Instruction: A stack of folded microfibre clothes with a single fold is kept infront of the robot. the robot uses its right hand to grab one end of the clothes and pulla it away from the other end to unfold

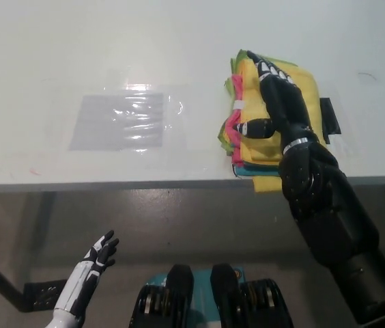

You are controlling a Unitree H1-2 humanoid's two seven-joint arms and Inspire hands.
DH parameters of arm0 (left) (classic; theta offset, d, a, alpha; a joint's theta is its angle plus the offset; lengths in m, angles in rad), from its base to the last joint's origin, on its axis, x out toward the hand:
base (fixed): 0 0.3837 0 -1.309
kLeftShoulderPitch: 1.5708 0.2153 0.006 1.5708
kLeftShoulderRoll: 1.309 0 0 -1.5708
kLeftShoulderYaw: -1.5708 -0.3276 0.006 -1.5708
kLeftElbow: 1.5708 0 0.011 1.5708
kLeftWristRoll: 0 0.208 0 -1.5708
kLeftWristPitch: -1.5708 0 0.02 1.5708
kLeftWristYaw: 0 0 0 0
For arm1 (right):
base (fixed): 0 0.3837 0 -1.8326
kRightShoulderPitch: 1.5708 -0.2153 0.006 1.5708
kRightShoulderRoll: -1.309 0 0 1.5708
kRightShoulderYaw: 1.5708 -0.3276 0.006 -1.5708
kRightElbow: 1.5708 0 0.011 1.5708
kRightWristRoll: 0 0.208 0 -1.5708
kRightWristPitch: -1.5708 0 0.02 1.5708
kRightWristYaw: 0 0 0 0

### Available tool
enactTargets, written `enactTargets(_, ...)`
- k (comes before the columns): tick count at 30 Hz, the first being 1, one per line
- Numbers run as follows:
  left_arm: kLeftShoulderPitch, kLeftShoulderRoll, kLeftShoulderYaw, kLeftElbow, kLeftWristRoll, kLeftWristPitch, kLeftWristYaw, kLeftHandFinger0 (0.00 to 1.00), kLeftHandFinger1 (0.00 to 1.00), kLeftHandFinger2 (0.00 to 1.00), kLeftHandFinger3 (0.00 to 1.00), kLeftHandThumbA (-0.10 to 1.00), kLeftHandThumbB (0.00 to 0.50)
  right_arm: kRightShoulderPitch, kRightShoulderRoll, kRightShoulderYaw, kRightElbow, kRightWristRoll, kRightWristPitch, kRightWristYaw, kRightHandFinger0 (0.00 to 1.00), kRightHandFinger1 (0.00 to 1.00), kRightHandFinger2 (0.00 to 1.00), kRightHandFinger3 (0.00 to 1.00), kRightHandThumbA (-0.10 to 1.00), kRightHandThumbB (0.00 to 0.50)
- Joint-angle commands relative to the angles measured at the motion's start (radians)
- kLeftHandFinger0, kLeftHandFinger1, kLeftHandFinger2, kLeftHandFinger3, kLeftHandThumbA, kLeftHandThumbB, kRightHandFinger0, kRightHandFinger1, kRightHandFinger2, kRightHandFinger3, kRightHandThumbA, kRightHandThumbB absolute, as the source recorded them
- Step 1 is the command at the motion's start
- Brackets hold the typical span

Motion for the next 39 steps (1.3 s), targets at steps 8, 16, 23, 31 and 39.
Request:
enactTargets(8,-0.014,0.014,-0.005,-0.008,0.011,-0.046,-0.004,1.0,1.0,1.0,1.0,0.97,0.213,-0.04,0.008,-0.036,0.152,0.087,-0.025,-0.068,1.0,1.0,1.0,1.0,1.0,0.236)
enactTargets(16,-0.034,0.016,-0.01,0.001,0.014,-0.052,-0.006,1.0,1.0,1.0,1.0,0.97,0.186,-0.036,0.024,-0.073,0.242,0.164,-0.076,-0.093,1.0,1.0,1.0,1.0,1.0,0.262)
enactTargets(23,-0.044,0.02,-0.009,0.003,0.014,-0.047,-0.009,1.0,1.0,1.0,1.0,0.98,0.199,-0.045,0.025,-0.052,0.29,0.118,-0.014,-0.181,0.48,0.67,0.87,0.93,0.77,0.254)
enactTargets(31,-0.045,0.021,-0.006,-0.002,0.012,-0.04,-0.006,1.0,1.0,1.0,1.0,0.98,0.197,-0.063,0.017,-0.043,0.376,0.118,-0.07,-0.292,0.0,0.17,0.6,0.75,-0.1,0.237)
enactTargets(39,-0.049,0.022,-0.007,0.007,0.009,-0.05,-0.01,1.0,1.0,1.0,1.0,0.97,0.184,-0.061,-0.004,-0.048,0.402,0.133,-0.153,-0.356,0.0,0.44,0.84,0.9,-0.1,0.189)
